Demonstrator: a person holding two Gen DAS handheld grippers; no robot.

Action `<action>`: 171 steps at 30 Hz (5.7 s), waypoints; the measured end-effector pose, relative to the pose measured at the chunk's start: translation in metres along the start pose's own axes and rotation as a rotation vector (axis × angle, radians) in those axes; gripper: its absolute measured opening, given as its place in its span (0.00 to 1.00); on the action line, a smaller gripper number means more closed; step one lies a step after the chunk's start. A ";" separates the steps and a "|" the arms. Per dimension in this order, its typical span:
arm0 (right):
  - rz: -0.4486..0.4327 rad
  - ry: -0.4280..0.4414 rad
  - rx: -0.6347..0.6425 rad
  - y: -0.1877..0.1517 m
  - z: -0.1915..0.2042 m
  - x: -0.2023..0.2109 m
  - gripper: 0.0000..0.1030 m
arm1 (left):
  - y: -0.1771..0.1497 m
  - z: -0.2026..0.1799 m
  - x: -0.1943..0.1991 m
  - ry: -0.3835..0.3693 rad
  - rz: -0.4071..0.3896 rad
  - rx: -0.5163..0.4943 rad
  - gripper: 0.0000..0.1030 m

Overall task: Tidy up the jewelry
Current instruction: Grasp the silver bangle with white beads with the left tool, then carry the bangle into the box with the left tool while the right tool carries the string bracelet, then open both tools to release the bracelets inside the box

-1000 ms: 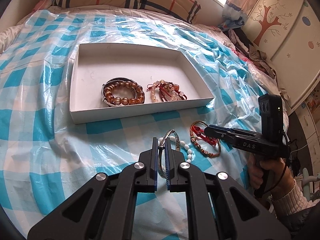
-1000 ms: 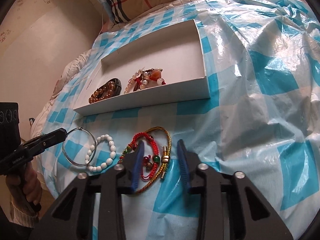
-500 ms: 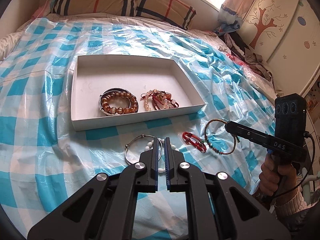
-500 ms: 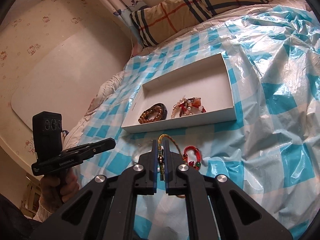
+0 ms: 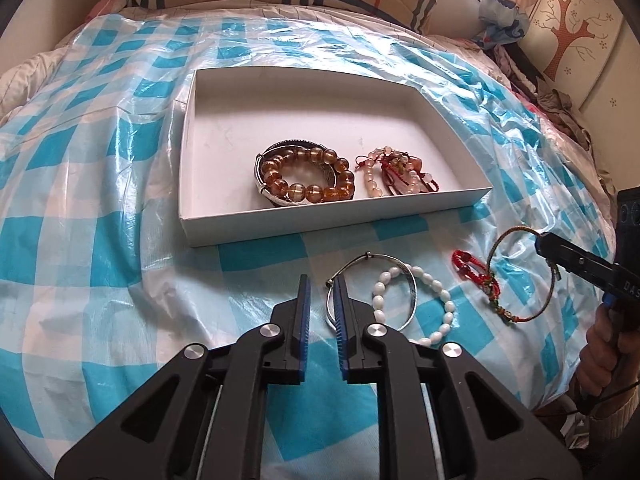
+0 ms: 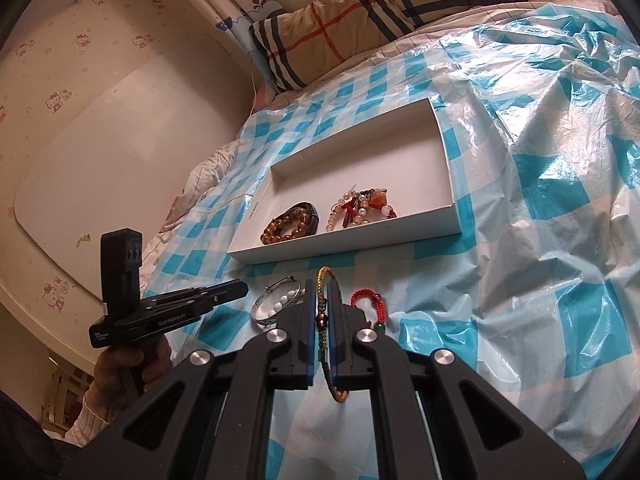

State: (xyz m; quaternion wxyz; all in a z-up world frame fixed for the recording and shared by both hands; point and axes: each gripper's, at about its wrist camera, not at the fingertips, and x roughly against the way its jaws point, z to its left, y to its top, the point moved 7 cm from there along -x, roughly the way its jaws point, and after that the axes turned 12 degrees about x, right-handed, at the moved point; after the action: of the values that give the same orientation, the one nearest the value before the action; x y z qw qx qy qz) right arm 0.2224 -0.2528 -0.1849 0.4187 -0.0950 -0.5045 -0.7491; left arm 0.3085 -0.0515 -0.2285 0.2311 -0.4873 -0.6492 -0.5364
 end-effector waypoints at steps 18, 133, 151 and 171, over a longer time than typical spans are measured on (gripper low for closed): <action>-0.065 0.024 0.029 0.018 0.023 0.015 0.06 | -0.011 -0.024 0.029 0.013 -0.034 -0.095 0.02; -0.162 0.040 0.014 0.095 0.007 -0.041 0.04 | 0.074 -0.028 0.022 -0.013 -0.227 -0.044 0.02; -0.139 0.042 -0.011 0.089 -0.002 -0.060 0.04 | 0.082 -0.019 0.001 0.006 -0.214 -0.041 0.02; -0.061 -0.085 -0.034 0.057 -0.024 -0.036 0.36 | 0.064 0.002 0.016 0.047 -0.205 0.016 0.03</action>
State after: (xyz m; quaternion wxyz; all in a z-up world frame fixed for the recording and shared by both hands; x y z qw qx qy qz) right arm 0.2933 -0.2615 -0.1783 0.3723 -0.1182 -0.5119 -0.7651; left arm 0.3588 -0.0467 -0.1852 0.1942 -0.4039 -0.6941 -0.5633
